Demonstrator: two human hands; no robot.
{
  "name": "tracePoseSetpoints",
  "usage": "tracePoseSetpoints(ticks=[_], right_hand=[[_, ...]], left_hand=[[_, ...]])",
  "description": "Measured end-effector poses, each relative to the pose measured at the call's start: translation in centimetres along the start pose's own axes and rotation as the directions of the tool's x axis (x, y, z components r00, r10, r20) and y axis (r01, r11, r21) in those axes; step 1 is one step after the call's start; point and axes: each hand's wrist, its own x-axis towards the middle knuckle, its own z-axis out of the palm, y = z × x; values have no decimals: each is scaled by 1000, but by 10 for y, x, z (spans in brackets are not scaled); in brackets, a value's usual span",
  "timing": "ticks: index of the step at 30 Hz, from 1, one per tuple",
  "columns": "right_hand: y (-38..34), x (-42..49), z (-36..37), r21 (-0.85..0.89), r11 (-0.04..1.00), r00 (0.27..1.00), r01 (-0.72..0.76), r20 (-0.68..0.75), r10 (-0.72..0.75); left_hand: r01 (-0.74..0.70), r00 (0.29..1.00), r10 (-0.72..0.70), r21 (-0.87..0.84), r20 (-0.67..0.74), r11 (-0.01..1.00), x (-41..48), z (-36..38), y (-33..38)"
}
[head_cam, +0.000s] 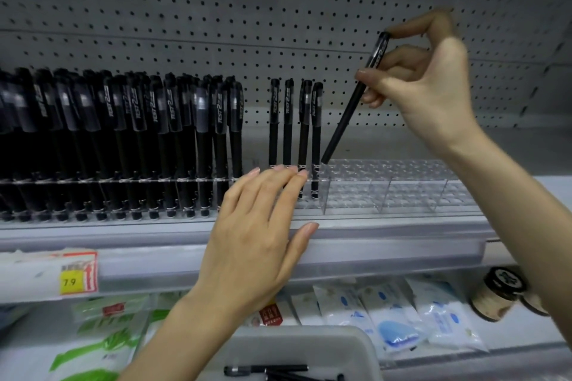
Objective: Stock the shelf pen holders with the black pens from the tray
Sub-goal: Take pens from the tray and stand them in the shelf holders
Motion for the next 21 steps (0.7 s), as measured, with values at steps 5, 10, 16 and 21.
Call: tracePoseSetpoints(ticks=[5, 10, 16, 21], right_hand=[[-2, 5, -1, -41, 999, 999, -11, 42, 13], [3, 2, -1, -109, 994, 987, -8, 157, 26], [15, -6, 1, -196, 980, 957, -22, 280, 77], [11, -5, 3, -309, 951, 929, 23, 358, 94]], left_hand=[[0, 1000, 0, 0, -4, 1000, 0, -1, 0], [-1, 1000, 1, -8, -4, 1000, 0, -1, 1], [-6, 1000, 6, 1, -3, 1000, -1, 0, 0], [-2, 1000, 2, -1, 3, 1000, -1, 1, 0]])
